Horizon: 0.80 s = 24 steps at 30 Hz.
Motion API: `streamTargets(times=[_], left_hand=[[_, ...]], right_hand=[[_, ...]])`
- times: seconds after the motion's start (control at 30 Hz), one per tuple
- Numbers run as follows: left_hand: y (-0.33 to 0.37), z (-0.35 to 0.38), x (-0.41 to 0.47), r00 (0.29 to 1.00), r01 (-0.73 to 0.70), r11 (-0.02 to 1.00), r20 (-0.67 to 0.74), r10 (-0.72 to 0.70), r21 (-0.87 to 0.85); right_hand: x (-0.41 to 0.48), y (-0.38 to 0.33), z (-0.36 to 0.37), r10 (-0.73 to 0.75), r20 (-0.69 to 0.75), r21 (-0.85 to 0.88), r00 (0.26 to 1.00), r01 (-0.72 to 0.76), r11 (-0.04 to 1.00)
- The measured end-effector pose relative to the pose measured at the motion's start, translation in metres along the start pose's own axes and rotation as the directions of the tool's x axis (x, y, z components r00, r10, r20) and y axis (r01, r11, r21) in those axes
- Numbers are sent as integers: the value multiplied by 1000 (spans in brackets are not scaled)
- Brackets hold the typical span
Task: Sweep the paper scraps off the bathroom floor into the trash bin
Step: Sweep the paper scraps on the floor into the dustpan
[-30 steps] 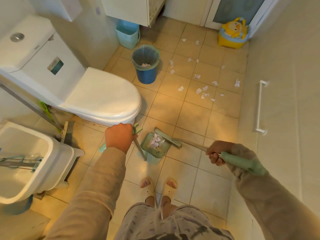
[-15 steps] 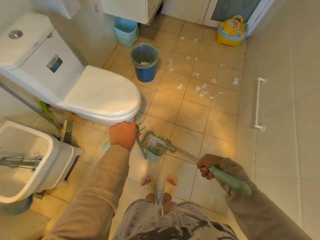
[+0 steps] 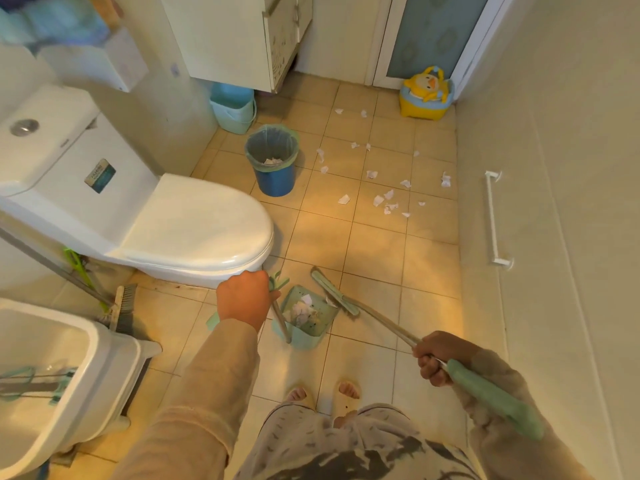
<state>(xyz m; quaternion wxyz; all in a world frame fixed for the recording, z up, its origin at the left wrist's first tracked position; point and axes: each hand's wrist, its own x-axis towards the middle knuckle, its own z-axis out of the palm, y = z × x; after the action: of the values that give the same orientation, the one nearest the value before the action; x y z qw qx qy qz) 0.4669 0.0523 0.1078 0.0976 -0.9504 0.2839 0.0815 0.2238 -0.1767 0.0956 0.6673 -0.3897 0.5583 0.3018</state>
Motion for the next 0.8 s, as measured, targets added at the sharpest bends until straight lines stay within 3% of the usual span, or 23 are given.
streamTargets(times=[0.27, 0.47, 0.63, 0.8], left_hand=[[-3, -6, 15, 993, -118, 989, 3, 118, 89], [-16, -1, 15, 996, -91, 994, 30, 89, 59], [-18, 0, 23, 996, -89, 994, -2, 89, 56], [-9, -6, 36, 992, -120, 991, -21, 122, 51]], right_hand=[[24, -9, 22, -47, -153, -70, 987, 37, 997], [42, -16, 66, 2, -162, -237, 987, -41, 971], [30, -16, 33, 33, -18, 74, 999, -32, 997], [18, -8, 10, 19, -9, 163, 1000, -17, 986]])
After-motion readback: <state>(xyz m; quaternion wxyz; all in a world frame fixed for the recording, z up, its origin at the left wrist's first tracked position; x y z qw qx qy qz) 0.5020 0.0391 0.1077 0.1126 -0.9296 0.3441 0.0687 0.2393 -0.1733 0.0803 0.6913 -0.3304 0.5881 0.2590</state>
